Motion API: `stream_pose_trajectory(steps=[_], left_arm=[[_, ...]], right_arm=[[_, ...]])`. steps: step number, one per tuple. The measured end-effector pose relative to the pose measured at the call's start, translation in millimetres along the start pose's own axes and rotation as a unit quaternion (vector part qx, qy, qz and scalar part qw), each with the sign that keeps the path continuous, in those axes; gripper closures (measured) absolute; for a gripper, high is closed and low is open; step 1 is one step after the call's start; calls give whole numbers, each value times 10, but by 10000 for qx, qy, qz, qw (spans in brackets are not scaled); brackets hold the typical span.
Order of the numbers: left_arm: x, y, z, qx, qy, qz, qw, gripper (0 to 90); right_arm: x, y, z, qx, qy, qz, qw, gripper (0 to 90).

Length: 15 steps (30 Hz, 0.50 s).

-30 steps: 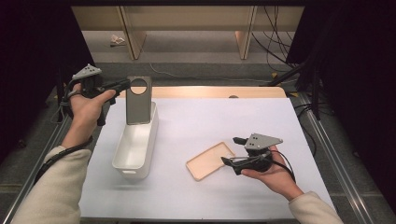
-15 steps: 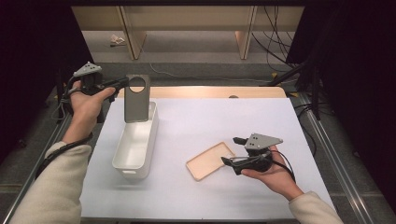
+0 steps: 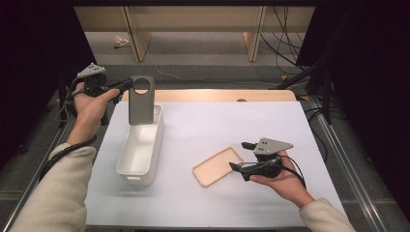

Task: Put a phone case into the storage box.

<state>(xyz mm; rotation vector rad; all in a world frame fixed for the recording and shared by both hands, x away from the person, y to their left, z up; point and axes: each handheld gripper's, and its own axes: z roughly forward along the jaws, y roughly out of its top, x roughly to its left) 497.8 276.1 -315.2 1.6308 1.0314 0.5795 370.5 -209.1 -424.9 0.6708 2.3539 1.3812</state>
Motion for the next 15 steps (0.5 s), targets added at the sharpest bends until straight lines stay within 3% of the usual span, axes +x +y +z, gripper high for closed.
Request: stream_pose_trajectory(steps=[15], left_arm=[[-1, -18, 91, 44, -26, 15, 10000, 815]], right_arm=[[0, -1, 0, -7, 6, 5, 10000, 180]])
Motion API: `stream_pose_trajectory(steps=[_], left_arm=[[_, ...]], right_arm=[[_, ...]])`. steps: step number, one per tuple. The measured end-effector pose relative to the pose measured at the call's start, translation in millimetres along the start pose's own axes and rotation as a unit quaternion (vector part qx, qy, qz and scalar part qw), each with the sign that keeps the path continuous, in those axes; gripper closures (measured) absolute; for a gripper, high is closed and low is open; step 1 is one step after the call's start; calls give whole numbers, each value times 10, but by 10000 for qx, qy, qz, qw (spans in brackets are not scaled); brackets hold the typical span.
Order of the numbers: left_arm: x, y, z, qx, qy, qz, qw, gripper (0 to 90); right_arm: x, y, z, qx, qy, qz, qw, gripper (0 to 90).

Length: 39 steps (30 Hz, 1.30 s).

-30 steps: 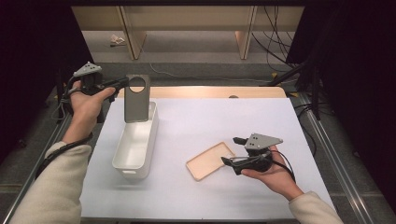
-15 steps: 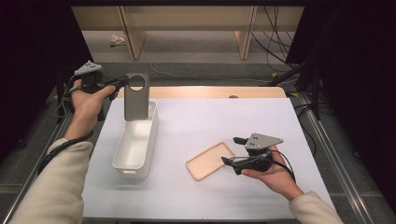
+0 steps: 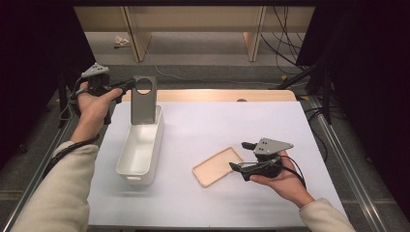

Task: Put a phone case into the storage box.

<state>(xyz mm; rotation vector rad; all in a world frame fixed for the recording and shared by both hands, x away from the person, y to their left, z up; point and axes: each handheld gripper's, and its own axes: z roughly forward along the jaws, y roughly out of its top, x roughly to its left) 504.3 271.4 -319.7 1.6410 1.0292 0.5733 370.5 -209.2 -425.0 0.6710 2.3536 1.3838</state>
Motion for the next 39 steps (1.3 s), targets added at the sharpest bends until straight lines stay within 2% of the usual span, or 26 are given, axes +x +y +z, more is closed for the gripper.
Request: stream_pose_trajectory(steps=[19, 39], left_arm=[[39, -10, 79, 28, 11, -8, 10000, 815], [73, -58, 216, 25, 14, -112, 9999, 815]], right_arm=[[-1, -4, 5, -2, -2, 9, 10000, 180], [-6, -4, 0, -9, 6, 32, 10000, 181]])
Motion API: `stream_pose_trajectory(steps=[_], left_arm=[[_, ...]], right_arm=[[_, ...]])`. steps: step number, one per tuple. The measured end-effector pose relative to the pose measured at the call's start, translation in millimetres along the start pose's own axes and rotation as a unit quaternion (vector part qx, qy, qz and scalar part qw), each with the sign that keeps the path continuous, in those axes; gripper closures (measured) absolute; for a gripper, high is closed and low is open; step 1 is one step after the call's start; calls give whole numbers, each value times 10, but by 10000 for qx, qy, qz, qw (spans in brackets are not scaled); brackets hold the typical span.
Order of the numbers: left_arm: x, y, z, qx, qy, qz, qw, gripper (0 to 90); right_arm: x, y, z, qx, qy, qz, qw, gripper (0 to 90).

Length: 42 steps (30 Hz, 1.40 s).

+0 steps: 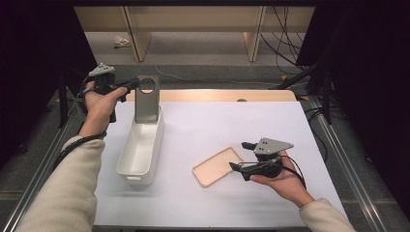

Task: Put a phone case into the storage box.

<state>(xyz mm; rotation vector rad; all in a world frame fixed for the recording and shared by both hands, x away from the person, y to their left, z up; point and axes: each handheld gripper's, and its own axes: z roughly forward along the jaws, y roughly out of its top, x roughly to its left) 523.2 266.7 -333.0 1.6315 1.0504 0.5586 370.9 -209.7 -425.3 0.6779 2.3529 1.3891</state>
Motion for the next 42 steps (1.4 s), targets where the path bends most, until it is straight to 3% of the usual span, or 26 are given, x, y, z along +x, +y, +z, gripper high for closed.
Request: stream_pose_trajectory(steps=[42], left_arm=[[86, -167, 190, 168, 127, -142, 9997, 814]], right_arm=[[-8, -6, -4, -11, -11, 22, 10000, 181]])
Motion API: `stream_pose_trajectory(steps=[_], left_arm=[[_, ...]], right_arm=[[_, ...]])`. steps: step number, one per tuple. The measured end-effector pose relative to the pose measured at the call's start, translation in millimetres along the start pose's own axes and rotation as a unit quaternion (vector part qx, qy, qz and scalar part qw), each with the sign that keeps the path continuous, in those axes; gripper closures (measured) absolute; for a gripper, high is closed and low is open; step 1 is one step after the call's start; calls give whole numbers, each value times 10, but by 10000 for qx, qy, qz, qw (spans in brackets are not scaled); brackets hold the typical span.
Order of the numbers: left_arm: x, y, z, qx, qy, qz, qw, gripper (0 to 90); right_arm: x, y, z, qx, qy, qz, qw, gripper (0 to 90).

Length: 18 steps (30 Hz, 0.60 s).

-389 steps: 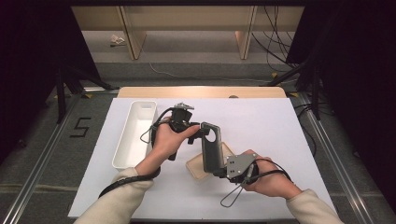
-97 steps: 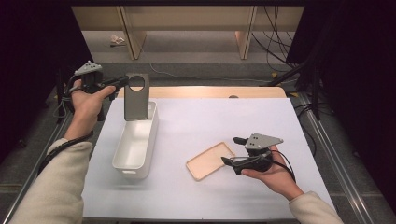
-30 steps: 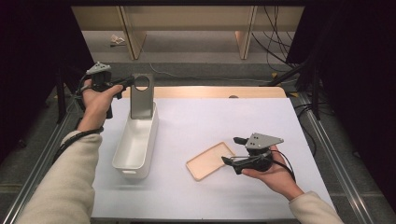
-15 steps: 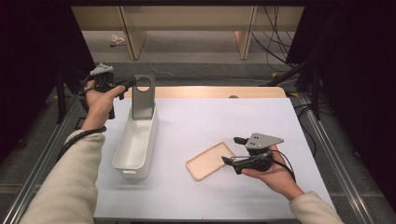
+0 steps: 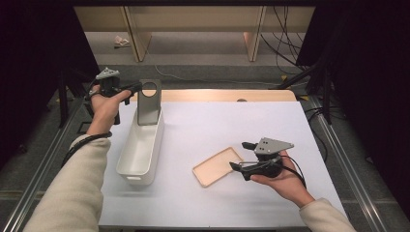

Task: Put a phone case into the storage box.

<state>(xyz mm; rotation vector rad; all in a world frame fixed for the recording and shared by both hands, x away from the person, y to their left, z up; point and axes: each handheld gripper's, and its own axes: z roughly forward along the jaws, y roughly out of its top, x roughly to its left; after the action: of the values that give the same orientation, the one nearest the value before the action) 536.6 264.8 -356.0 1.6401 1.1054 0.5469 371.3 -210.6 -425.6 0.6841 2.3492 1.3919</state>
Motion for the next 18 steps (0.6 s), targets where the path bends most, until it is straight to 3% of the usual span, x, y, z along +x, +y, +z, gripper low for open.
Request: stream_pose_trajectory(steps=[18], left_arm=[[39, -131, 87, 123, 30, -92, 9999, 813]], right_arm=[[-2, 0, -2, 9, 2, 6, 10000, 182]])
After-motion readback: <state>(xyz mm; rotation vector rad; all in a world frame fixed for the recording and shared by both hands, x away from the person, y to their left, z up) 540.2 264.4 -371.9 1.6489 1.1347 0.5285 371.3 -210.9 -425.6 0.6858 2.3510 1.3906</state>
